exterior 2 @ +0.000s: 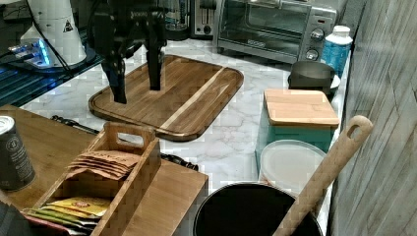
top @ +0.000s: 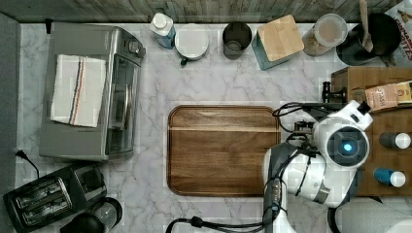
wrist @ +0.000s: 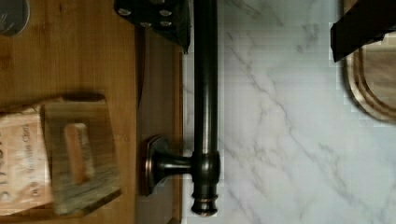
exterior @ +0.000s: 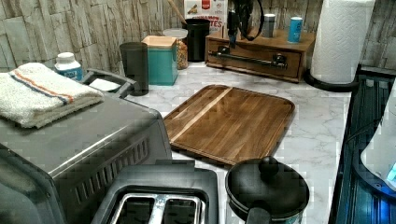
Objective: Open the drawer.
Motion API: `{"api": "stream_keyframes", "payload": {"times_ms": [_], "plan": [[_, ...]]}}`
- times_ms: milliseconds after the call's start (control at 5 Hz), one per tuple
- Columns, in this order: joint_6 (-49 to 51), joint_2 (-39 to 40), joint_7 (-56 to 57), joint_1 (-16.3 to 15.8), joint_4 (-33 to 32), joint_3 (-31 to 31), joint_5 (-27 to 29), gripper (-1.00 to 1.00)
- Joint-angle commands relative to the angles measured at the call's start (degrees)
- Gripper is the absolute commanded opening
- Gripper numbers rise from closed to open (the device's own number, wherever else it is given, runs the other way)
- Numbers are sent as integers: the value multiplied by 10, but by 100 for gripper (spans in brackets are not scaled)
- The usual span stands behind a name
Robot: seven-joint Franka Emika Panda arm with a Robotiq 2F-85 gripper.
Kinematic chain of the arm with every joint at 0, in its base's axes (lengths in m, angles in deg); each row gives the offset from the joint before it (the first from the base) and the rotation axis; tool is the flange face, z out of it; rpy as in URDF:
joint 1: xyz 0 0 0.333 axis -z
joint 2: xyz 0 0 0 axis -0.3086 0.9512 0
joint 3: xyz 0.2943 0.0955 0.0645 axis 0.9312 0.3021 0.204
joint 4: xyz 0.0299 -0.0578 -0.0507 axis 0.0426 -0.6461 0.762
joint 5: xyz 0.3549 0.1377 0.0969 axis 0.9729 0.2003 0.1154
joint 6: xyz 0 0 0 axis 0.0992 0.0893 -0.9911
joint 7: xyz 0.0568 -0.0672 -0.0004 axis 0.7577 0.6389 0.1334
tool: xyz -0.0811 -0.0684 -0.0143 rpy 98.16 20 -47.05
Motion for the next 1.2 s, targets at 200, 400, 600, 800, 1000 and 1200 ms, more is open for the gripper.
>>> {"api": "stream_keyframes", "payload": {"times_ms": [200, 400, 600, 800, 1000, 1200], "plan": [[-48, 10, -54, 13, -3, -27, -103, 100], [-47, 24, -38, 21, 5, -24, -78, 100], [-16, 52, -81, 11, 23, -20, -74, 100], [-32, 76, -98, 12, 20, -17, -47, 100], [-53, 91, -98, 17, 20, -21, -47, 100], [-109, 99, -94, 29, 14, -38, -73, 100]]}}
